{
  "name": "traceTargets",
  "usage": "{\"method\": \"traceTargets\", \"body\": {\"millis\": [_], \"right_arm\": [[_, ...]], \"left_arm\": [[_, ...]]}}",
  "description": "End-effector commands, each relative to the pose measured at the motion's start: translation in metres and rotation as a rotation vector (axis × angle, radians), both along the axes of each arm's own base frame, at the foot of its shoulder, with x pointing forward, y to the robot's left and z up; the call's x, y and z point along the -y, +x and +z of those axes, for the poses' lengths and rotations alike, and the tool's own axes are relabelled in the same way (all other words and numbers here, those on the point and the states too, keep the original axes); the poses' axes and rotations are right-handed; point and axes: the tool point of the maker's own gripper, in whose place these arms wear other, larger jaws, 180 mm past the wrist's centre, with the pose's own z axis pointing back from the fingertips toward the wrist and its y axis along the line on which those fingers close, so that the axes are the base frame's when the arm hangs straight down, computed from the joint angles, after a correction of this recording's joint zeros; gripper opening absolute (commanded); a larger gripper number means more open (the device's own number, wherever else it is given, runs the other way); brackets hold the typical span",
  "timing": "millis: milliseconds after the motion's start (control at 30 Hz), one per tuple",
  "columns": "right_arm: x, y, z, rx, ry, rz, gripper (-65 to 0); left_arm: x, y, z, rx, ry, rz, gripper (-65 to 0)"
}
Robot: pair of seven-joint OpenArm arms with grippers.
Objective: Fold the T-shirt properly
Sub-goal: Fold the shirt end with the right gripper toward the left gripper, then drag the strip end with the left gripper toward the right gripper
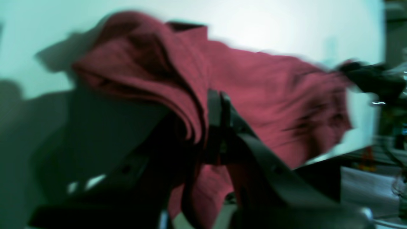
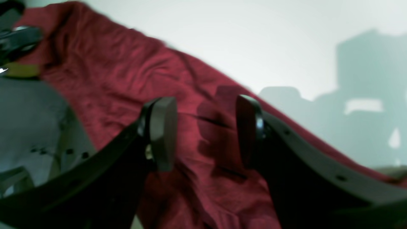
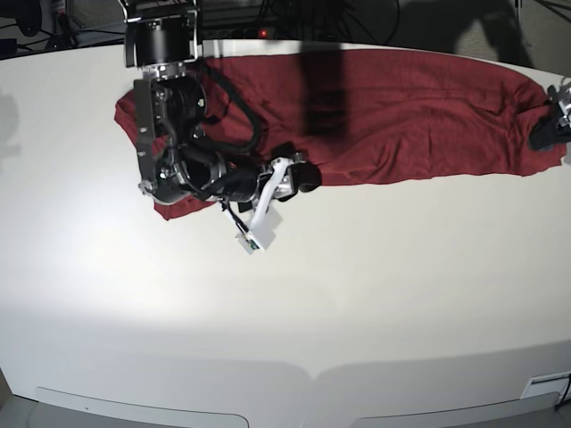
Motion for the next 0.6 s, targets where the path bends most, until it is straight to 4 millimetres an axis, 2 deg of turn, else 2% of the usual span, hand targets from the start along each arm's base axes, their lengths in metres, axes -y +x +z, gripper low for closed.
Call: {"method": "traceTargets", "body": {"millis": [0, 167, 300, 433, 567], "right_arm": [[-0.004, 0.014, 0.019, 0.062, 0.038, -0.005, -34.9], [-0.003, 0.020, 0.022, 0.079, 0.022, -0.006, -34.9], [-0.003, 0.027, 0.028, 0.098, 0.023, -0.007, -34.9], [-0.003, 0.031, 0.032, 0.110, 0.024, -0.007, -34.9], [-0.003, 0.031, 0.032, 0.111, 0.023, -0.007, -34.9]], "left_arm": [[0.004, 0.005, 0.013, 0.048, 0.000, -0.020, -65.0], [0.058, -0.004, 0.019, 0.121, -0.061, -0.059, -65.0], [0.100, -0.005, 0.018, 0.157, -0.116, -0.017, -65.0], [0.130, 0.004, 0.025, 0.212, -0.178, 0.028, -65.0], [0.156, 0.009, 0.015, 0.190, -0.199, 0.028, -65.0]]}}
